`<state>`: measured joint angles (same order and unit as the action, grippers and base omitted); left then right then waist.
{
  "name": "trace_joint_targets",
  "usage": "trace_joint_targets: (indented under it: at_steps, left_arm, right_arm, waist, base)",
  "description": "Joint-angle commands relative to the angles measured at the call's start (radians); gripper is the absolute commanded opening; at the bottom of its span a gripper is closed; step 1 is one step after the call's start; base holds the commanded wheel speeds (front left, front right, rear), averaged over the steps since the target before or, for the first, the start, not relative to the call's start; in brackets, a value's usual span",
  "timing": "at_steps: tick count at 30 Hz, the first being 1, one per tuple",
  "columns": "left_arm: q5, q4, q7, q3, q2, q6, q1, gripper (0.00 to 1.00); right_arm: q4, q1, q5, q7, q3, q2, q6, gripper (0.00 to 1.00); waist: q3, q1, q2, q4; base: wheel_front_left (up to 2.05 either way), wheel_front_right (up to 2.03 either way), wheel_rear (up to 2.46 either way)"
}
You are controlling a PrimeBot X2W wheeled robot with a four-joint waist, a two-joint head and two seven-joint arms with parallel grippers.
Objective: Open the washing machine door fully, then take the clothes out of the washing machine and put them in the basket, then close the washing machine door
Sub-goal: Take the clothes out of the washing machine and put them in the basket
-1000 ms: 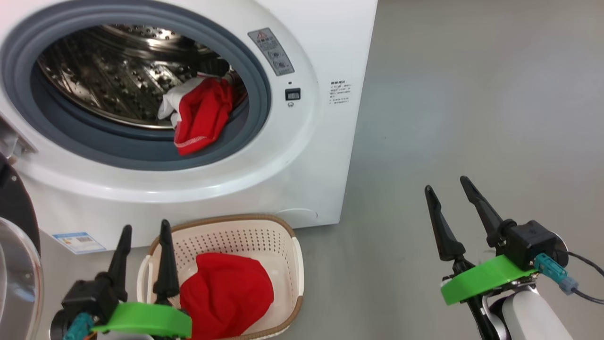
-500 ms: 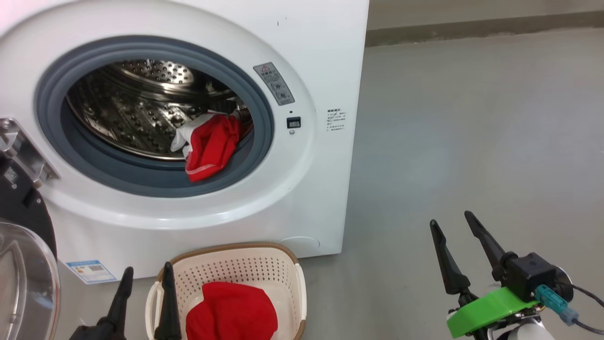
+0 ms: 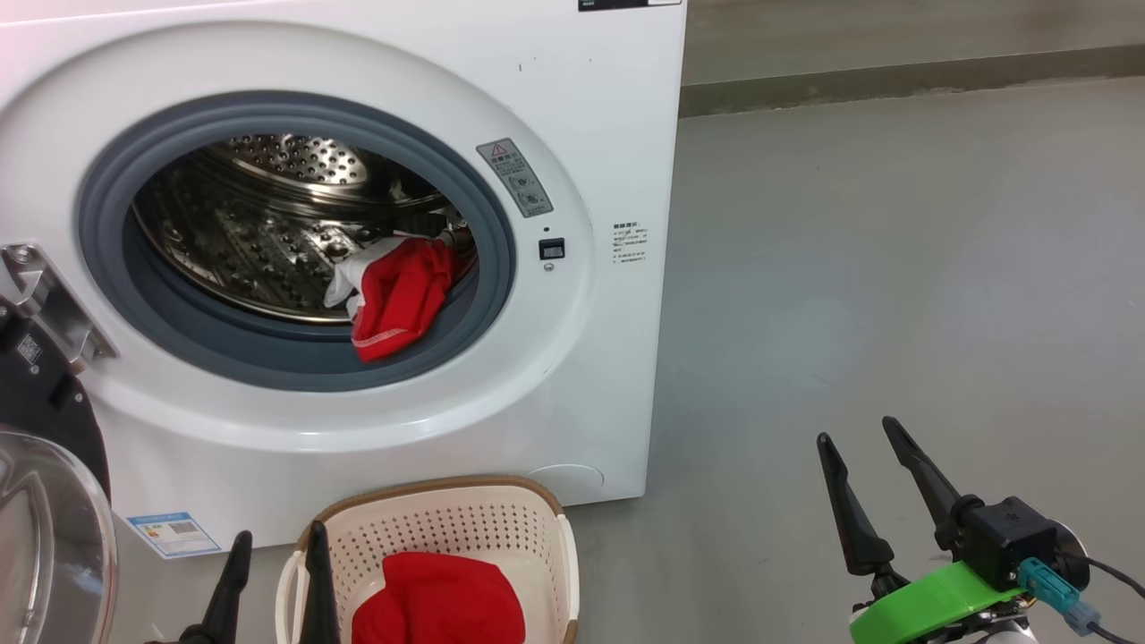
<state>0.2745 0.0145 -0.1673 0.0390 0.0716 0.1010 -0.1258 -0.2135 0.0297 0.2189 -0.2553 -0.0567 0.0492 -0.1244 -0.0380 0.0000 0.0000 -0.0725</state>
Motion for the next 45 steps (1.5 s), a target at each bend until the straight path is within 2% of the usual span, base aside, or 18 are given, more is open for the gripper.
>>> trace_joint_targets:
  at_steps: [1, 25, 35, 45]
  left_arm:
    - [0.008, 0.031, 0.002, -0.027, 0.010, 0.007, 0.016, 1.00]
    - [0.029, 0.048, -0.009, -0.021, 0.011, 0.024, 0.031, 1.00]
    - [0.036, 0.043, -0.013, -0.016, 0.019, 0.021, 0.110, 1.00]
    - [0.035, -0.001, 0.000, -0.006, 0.048, 0.001, 0.285, 1.00]
  right_arm:
    - [0.027, 0.010, -0.003, -0.006, -0.025, 0.001, -0.006, 1.00]
    - [0.034, 0.009, -0.004, -0.006, -0.019, 0.001, -0.006, 1.00]
    - [0.055, 0.052, 0.001, -0.006, -0.018, 0.001, -0.006, 1.00]
    - [0.078, 0.098, 0.020, -0.006, -0.023, 0.001, -0.006, 1.00]
  waist:
    - [0.000, 0.0000, 0.0000, -0.002]
    - [0.052, 0.0000, 0.0000, -0.005]
    - [0.162, 0.0000, 0.0000, -0.002]
    - [0.290, 0.0000, 0.0000, -0.011]
  base:
    - [0.00, 0.00, 0.00]
    - [0.00, 0.00, 0.00]
    - [0.00, 0.00, 0.00]
    - [0.00, 0.00, 0.00]
